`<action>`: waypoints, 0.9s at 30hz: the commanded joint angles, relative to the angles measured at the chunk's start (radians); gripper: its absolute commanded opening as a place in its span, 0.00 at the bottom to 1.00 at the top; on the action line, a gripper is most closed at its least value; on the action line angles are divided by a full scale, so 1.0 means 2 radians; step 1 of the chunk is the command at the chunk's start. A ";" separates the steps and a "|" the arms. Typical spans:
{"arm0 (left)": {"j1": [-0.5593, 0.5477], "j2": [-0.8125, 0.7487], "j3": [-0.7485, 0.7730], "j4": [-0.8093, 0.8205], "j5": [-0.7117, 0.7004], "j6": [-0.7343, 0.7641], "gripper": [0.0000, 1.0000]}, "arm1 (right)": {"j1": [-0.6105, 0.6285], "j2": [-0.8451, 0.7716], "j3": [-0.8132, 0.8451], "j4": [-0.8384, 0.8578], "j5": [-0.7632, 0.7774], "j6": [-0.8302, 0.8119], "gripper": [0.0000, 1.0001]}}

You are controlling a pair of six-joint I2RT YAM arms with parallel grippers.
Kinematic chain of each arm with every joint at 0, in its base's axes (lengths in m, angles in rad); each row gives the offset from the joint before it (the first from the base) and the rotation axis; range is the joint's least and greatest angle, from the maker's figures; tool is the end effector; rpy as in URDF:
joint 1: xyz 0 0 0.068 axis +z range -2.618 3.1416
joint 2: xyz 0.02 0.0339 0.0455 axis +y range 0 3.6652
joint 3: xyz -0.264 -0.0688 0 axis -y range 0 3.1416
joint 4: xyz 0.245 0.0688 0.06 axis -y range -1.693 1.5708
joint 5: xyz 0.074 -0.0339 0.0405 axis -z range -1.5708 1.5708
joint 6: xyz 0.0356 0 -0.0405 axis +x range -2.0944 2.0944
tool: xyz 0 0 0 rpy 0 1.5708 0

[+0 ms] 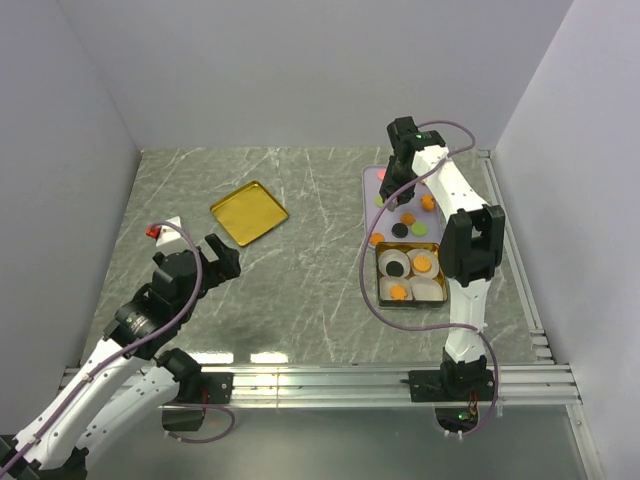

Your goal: Pack the cookies

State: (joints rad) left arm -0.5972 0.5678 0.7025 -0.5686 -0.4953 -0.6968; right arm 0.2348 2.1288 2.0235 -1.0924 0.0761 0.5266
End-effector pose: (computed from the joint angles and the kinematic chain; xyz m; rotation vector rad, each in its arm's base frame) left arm 0.1151 -0.0578 0.3036 -0.4098 1.9234 -0.3559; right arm 0.4379 0.1020 0.2694 0.4218 2.7335 0.0962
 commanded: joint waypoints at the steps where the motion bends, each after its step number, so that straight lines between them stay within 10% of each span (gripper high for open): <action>1: -0.002 -0.003 0.017 0.000 -0.009 -0.003 0.99 | -0.004 -0.005 0.020 0.005 -0.008 0.002 0.37; 13: -0.002 -0.019 0.013 0.009 0.005 0.004 0.99 | -0.003 -0.036 0.085 -0.020 -0.030 0.009 0.34; 27: -0.004 -0.036 0.014 0.010 0.011 0.009 1.00 | -0.004 -0.241 -0.063 -0.004 -0.015 -0.010 0.34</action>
State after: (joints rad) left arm -0.5999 0.5045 0.7025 -0.5652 -0.4755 -0.6926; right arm 0.2348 1.7584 1.9335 -1.1191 0.0174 0.5251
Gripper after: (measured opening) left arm 0.995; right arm 0.397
